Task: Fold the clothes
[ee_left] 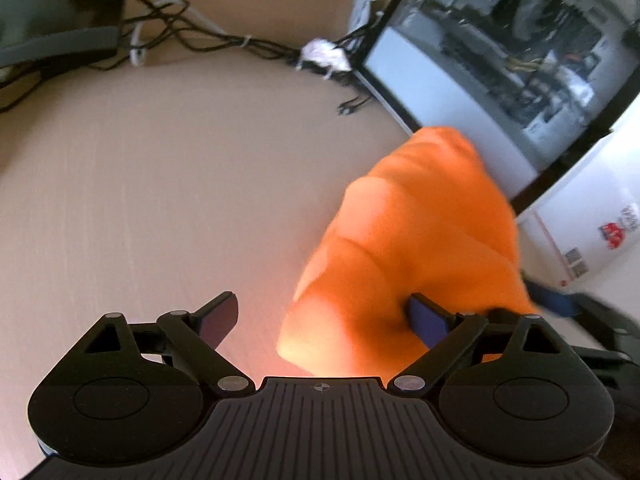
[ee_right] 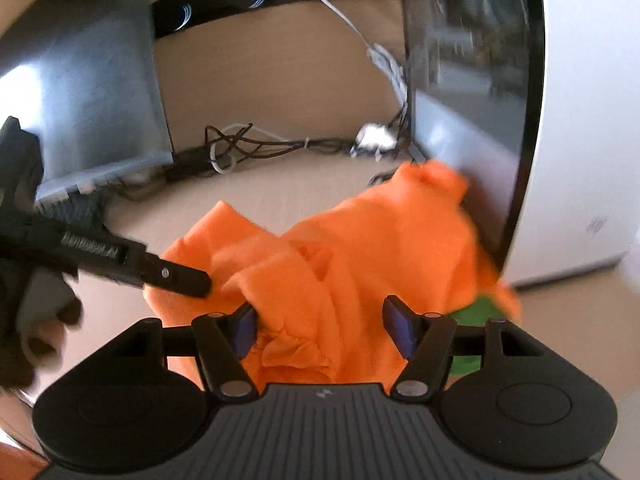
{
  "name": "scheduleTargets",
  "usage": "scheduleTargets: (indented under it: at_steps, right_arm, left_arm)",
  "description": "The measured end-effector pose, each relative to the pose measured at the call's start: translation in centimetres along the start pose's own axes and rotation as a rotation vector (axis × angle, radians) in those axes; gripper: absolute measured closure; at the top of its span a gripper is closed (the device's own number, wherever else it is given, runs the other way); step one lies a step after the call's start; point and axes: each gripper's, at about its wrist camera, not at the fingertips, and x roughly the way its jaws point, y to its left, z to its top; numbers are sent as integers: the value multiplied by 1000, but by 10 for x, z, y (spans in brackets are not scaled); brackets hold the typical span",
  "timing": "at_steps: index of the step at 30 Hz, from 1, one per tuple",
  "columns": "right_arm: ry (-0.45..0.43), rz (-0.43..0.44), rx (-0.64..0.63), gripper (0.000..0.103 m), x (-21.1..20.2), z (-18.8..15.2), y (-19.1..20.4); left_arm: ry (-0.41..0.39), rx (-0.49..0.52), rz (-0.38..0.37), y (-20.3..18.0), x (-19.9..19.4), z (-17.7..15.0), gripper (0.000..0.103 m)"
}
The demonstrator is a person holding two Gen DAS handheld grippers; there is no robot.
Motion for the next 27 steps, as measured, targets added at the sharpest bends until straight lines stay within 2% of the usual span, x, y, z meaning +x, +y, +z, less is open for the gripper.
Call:
scheduleTargets:
  at_steps: [4, 8, 10, 11, 13, 17, 19, 22, 24, 27]
  right_arm:
    - [-22, 3, -90, 46, -4, 3, 11]
    - [-38, 22, -162, 48, -8, 6, 21]
    - [-46, 32, -198, 48, -9, 7, 26]
    - [-51, 37, -216, 49, -10, 8, 29]
    - [-59, 47, -252, 50, -12, 9, 34]
    - [31, -43, -164, 52, 14, -1, 9]
    - [42, -53, -110, 50, 16, -1, -1]
    - [36, -39, -123, 45, 19, 2, -1]
    - [18, -17, -183, 44, 14, 3, 6]
    - [-52, 32, -349, 35, -8, 4, 26]
  left_arm:
    - [-14, 23, -21, -10, 3, 5, 6]
    - [1, 52, 6, -19, 15, 10, 8]
    - [9, 45, 1, -19, 20, 11, 7]
    - [8, 36, 7, -19, 22, 12, 12]
    - [3, 14, 14, -16, 22, 15, 11]
    - [-16, -18, -3, -11, 7, 17, 9]
    - [-18, -36, -23, -8, -2, 14, 9]
    - [1, -65, -44, -4, -5, 10, 9]
    - [9, -67, -28, -5, 1, 11, 9]
    - [21, -71, -4, -6, 10, 12, 8]
